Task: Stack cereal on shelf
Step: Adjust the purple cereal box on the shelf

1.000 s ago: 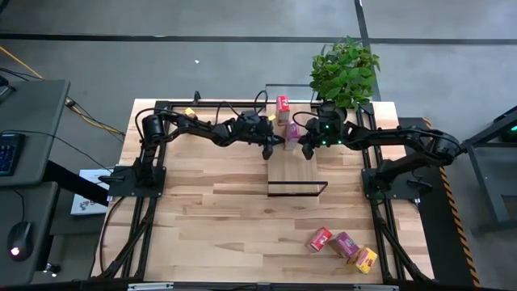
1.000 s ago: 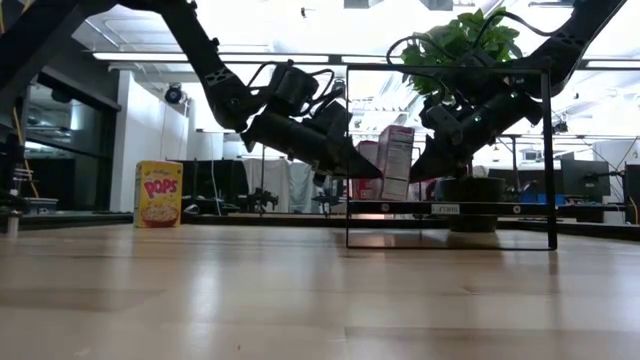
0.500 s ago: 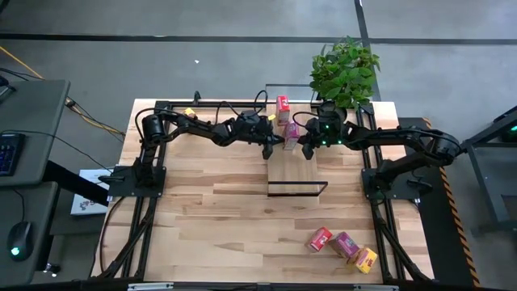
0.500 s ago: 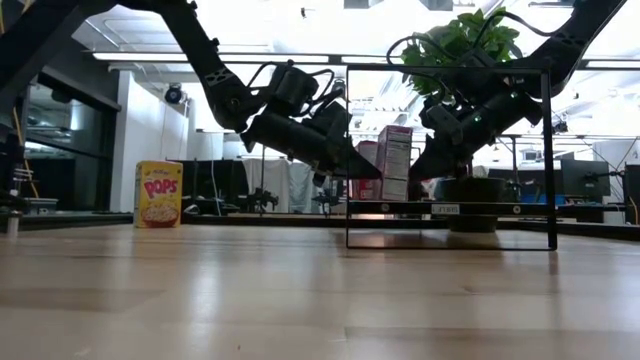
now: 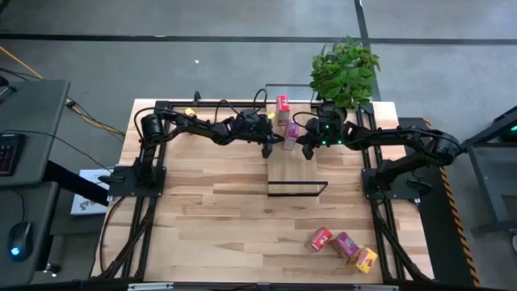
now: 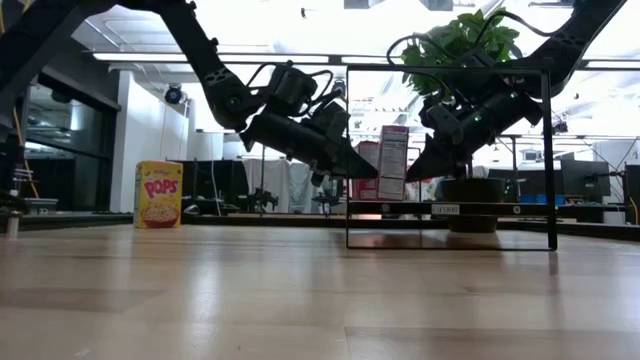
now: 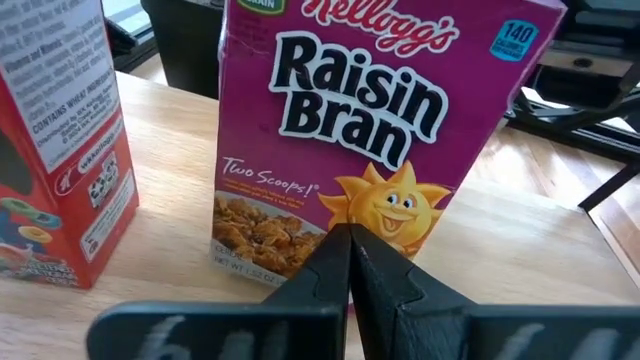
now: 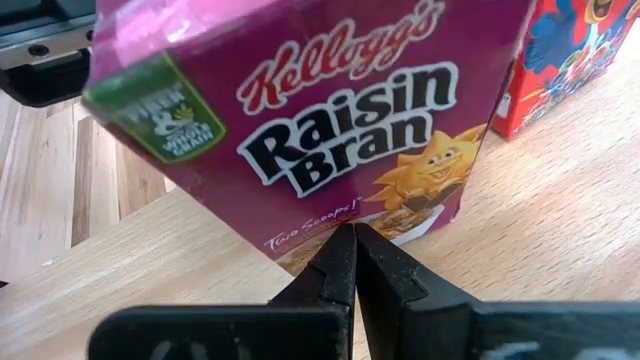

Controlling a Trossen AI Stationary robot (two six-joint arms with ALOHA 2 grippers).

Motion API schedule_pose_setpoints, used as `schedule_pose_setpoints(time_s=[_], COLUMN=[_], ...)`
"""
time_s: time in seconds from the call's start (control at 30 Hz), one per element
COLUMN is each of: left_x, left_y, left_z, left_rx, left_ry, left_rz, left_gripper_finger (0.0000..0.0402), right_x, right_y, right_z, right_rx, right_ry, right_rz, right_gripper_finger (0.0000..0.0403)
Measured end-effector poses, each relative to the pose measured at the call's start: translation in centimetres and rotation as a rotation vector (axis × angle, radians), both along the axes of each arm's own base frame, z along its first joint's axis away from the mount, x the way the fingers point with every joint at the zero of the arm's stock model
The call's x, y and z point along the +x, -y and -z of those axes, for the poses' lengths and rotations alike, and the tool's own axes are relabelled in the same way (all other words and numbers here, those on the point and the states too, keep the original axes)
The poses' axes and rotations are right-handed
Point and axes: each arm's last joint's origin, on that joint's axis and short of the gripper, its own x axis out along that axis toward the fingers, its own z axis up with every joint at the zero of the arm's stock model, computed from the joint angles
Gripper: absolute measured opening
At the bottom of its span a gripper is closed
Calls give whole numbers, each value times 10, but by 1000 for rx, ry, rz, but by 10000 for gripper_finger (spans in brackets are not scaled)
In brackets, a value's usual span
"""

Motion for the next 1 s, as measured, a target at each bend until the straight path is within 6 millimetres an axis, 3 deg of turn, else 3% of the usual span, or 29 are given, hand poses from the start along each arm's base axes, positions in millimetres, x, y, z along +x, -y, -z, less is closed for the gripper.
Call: schedule_pose_setpoints(time_s=[0.53,1.0], left_x=[2,1], left_y=[4,3], left_z=[0,0], left_rx=[-4,-33], left_ry=[2,3], left_rz=[3,-10], left_gripper_finger=[14,148], right_x=[-1,-1], right_y=[0,0], right_z=[1,1], right_rx=[-10,-11], right_ry=[-17,-16], right_rz=[-11,-11], right_gripper_finger=[0,0])
